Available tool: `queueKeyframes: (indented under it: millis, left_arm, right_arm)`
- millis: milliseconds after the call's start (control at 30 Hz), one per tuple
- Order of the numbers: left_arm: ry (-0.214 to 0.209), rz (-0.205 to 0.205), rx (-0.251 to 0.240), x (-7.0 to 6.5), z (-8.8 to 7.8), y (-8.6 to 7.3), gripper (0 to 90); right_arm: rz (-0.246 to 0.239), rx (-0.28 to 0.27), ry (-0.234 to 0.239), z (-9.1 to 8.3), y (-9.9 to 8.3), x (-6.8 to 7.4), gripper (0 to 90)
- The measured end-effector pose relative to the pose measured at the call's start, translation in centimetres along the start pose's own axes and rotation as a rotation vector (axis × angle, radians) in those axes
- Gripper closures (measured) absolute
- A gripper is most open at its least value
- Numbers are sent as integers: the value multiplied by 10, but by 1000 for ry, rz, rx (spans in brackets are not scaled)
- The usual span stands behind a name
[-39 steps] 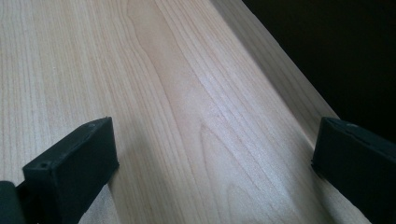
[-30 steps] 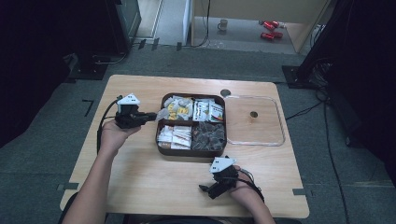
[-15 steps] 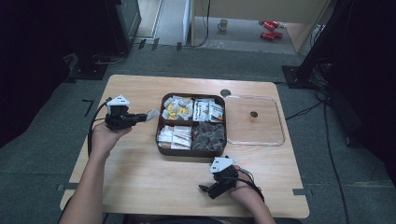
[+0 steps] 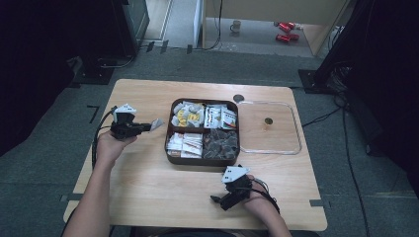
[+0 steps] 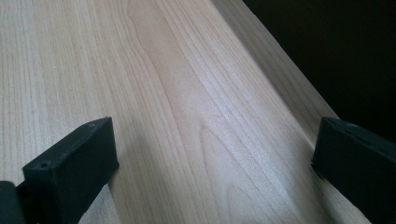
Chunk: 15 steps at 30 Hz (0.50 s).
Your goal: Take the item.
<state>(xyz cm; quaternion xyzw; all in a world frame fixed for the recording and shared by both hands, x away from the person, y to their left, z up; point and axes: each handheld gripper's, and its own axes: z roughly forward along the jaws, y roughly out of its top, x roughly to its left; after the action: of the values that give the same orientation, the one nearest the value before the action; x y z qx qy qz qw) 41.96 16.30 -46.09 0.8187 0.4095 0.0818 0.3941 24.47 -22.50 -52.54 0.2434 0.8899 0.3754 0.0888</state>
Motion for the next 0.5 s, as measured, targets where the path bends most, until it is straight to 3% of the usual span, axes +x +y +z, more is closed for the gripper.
queueKeyframes:
  millis: [300, 500]
  left_arm:
    - [23, -10, 37, 8, 11, -6, 884]
    - [-13, 2, 59, 6, 18, -12, 865]
  right_arm:
    - [-1, 0, 0, 0, 0, 0, 0]
    - [-1, 0, 0, 0, 0, 0, 0]
